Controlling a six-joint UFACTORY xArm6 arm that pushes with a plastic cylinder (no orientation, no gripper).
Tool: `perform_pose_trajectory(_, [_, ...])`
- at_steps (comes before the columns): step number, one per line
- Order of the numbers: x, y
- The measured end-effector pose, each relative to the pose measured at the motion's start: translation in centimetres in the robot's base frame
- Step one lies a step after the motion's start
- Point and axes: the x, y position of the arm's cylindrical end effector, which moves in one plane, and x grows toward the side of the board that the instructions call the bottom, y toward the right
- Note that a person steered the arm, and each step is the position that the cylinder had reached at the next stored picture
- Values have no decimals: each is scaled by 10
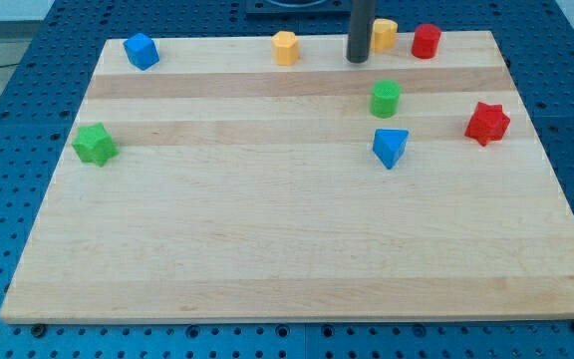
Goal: Point your arm towards the left side of the yellow heart
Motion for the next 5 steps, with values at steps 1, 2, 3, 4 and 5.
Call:
perform_pose_trajectory(1, [-25,-15])
perform_pose_trajectory(2, [-40,-14])
perform_pose_trajectory(3, [-41,-7])
perform_pose_trajectory(4, [-40,3])
perform_pose_trajectory(5, [-41,10])
